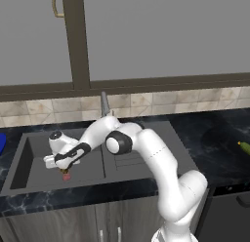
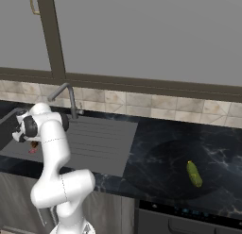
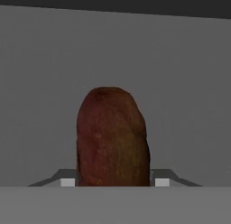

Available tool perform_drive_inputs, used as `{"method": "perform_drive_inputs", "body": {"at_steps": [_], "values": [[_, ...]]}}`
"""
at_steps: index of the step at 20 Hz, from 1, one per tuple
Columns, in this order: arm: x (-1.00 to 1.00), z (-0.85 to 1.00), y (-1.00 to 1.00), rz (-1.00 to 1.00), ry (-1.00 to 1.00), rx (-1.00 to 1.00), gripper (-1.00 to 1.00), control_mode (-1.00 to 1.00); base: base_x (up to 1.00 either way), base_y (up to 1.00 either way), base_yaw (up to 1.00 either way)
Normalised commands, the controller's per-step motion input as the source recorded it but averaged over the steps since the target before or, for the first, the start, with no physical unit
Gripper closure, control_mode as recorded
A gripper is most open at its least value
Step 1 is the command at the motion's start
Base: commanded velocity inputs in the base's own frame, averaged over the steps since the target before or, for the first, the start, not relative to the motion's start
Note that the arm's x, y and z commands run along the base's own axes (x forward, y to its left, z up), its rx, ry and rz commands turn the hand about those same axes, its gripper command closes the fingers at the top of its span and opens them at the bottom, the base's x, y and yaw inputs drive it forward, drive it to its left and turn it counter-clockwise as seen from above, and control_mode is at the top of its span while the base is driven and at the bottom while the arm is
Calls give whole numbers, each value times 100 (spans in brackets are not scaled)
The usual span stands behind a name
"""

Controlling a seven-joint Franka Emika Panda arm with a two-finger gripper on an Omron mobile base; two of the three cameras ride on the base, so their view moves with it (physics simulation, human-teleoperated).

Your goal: Pick up all produce items and place them in the sink. Turn on the sink faucet to wash them. Then turn the sink off and put them in the tray.

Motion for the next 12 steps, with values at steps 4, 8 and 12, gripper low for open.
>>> {"method": "perform_drive_inputs", "body": {"at_steps": [4, 8, 12], "values": [[2, 0, 0, 0, 0, 0, -100, -100, 0, 0, 0], [0, 6, 0, 0, 0, 0, -100, -100, 0, 0, 0], [-41, 85, -5, 0, -12, 6, -100, -100, 0, 0, 0]]}}
